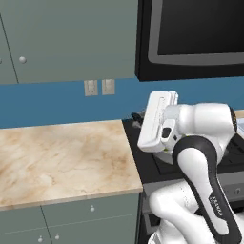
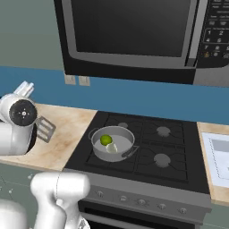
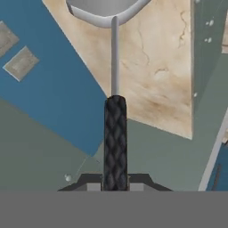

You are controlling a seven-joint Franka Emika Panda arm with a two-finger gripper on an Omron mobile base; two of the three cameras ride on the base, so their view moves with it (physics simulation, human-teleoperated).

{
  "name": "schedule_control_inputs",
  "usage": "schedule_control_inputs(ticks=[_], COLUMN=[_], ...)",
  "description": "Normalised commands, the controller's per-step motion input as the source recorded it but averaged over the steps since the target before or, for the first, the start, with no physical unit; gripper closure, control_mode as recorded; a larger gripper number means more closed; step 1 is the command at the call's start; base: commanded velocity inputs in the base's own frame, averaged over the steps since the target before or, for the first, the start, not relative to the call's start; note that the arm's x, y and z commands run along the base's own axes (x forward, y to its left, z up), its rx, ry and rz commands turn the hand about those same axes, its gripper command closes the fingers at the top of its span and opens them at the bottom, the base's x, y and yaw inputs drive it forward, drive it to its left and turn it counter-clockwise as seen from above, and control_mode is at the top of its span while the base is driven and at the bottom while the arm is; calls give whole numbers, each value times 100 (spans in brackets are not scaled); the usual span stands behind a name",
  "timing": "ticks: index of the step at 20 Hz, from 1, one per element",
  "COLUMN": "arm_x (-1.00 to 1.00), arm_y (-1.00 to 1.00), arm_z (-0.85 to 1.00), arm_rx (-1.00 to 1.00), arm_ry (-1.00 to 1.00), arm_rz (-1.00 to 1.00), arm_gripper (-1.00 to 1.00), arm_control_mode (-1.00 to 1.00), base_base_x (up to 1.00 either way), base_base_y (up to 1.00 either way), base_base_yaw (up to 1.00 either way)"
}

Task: Put the garlic and lime in the pot. Retrieve the spatula and lightly stir the vegetables in the pot.

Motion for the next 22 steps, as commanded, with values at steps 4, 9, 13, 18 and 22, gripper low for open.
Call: schedule_control_inputs(ticks=[4, 9, 13, 18, 22], arm_x=[6, 1, 0, 7, 1], arm_y=[-73, -63, -47, -57, -48], arm_z=[0, 1, 1, -15, -43], arm_rx=[28, 45, 41, 30, 15], arm_ry=[-15, 0, 4, 3, 0], arm_rz=[0, -5, -15, -10, -10], arm_gripper=[100, 100, 100, 100, 100], arm_control_mode=[-100, -100, -100, -100, -100], base_base_x=[0, 0, 0, 0, 0], base_base_y=[0, 0, 0, 0, 0], base_base_yaw=[0, 0, 0, 0, 0])
